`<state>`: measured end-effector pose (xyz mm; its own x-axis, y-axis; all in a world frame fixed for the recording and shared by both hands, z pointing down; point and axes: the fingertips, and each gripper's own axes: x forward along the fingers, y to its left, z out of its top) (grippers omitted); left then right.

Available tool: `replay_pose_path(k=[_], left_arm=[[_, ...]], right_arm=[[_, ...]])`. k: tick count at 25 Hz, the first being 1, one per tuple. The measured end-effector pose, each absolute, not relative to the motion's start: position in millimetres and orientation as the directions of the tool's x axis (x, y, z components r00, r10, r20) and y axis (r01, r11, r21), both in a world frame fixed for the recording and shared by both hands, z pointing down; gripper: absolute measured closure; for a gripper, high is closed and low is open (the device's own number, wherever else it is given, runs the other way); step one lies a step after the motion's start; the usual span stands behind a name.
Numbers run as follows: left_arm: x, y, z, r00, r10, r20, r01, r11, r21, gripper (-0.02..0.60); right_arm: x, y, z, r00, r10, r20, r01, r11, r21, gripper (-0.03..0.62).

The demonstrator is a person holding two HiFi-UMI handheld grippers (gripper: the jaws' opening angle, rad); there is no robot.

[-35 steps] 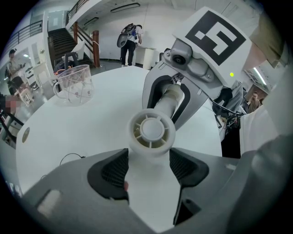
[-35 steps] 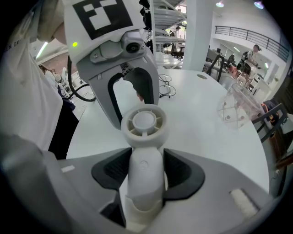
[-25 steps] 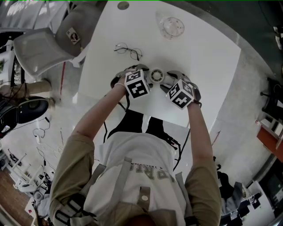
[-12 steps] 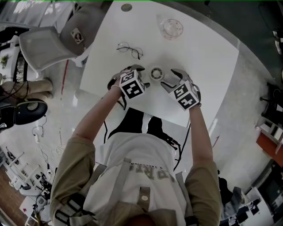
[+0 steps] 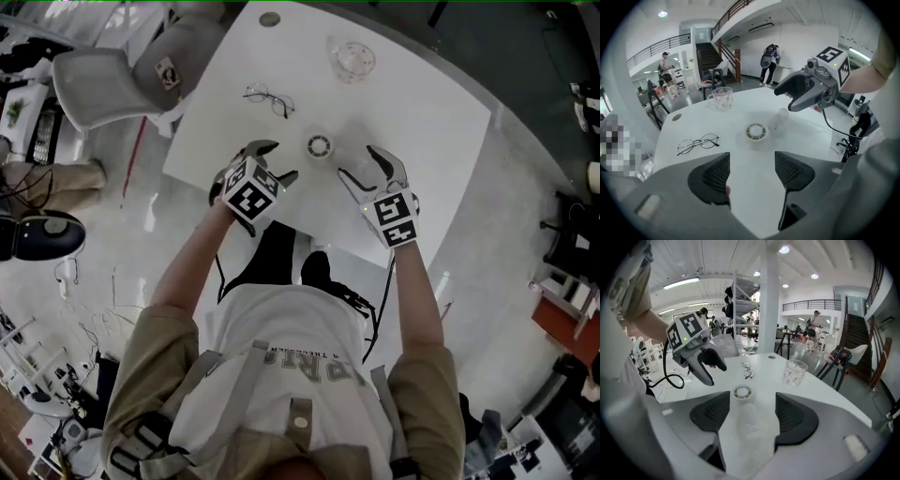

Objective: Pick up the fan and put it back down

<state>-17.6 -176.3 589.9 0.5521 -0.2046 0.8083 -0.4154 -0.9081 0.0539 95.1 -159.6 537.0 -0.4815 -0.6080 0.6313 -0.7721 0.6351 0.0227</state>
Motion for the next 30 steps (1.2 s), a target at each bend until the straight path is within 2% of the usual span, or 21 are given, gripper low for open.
replay_pose_path(k=[6,11,21,24,30], left_arm=[[-41,-175,546,0.522,-0.472,0.710,-0.619,-0.782,-0.065,0.273],[-58,-170,500,0.489,-0.643,0.590,-0.754,-0.652,-0.086,0.273],[-82,-119,412,0.409,-0.835,0.367,-0.895,-0.446,-0.017,0.307],[-93,-102,387,0.365,-0.884,0.291,-0.922,-0.387,-0.019,0.342],[-109,-71,364,0.290,-0.939,0.184,-0.954,-0.299,-0.022,0.413]], right_arm=[[135,-148,489,-0.375,-0.794,0.479,-0.886,0.459,0.067,0.310],[157,-132,442,-0.339,-0.874,0.350,-0.929,0.370,0.024,0.310],[187,-82,359,-0.276,-0.960,0.047,-0.960,0.272,-0.073,0.310],[192,-70,344,-0.269,-0.963,0.011,-0.961,0.268,-0.065,0.312],[197,-48,322,-0.265,-0.963,-0.040,-0.960,0.267,-0.080,0.373]])
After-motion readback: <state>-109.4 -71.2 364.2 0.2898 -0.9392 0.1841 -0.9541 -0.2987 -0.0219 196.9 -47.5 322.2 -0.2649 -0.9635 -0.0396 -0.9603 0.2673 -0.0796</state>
